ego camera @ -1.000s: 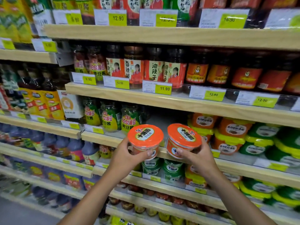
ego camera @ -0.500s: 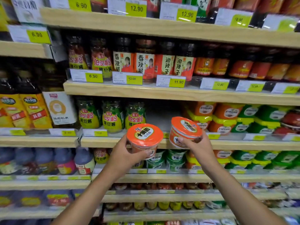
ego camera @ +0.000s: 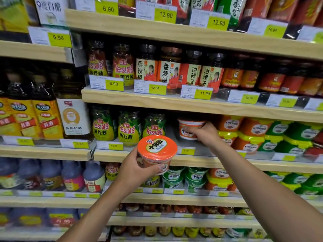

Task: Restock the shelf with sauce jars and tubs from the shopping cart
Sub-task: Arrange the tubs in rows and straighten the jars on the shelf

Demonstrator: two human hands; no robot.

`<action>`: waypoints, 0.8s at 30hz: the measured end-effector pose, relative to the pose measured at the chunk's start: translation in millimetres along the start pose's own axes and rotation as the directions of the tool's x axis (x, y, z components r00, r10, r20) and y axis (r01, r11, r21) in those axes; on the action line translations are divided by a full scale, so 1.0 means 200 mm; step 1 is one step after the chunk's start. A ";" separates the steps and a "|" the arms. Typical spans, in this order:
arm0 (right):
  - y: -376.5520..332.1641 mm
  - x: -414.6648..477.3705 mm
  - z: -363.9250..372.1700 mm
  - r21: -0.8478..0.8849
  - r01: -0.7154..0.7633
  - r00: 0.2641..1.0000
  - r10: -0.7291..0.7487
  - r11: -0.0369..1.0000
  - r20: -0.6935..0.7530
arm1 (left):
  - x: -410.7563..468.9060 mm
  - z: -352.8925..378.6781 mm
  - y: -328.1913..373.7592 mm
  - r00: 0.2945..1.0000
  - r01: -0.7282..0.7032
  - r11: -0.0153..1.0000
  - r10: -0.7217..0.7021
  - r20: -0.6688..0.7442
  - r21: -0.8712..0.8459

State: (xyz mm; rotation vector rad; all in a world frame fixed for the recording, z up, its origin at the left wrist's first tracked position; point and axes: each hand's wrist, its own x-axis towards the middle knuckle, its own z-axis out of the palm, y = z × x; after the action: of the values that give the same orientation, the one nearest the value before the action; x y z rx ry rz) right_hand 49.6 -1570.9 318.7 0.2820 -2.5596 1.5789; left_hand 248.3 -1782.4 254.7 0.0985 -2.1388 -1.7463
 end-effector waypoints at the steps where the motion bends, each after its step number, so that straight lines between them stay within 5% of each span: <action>1: 0.02 0.02 0.02 -0.035 -0.003 1.000 0.003 0.999 0.007 | 0.00 -0.01 0.00 1.000 0.000 1.000 0.000 -0.001 -0.003; 10: 0.07 0.02 0.04 -0.331 0.030 0.996 -0.002 0.943 0.085 | -0.02 -0.03 -0.03 1.000 -0.003 1.000 0.003 -0.006 0.003; 14: 0.05 -0.03 -0.01 -0.490 0.095 0.994 -0.113 0.867 -0.008 | -0.03 -0.02 -0.05 1.000 -0.006 1.000 0.006 -0.020 0.011; 20: 0.08 -0.15 -0.05 -0.807 0.296 0.905 -0.420 0.511 0.066 | -0.02 0.01 -0.07 1.000 -0.004 1.000 0.004 -0.024 0.009; 24: 0.05 -0.14 -0.02 -0.835 0.367 0.852 -0.507 0.409 0.126 | -0.02 0.04 -0.06 1.000 -0.016 1.000 0.016 -0.017 -0.005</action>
State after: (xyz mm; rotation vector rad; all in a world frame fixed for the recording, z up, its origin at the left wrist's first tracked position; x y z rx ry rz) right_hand 75.2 -1559.1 305.6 0.6178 -2.4689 0.0651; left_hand 247.1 -1777.7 240.4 0.0943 -2.1166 -1.7359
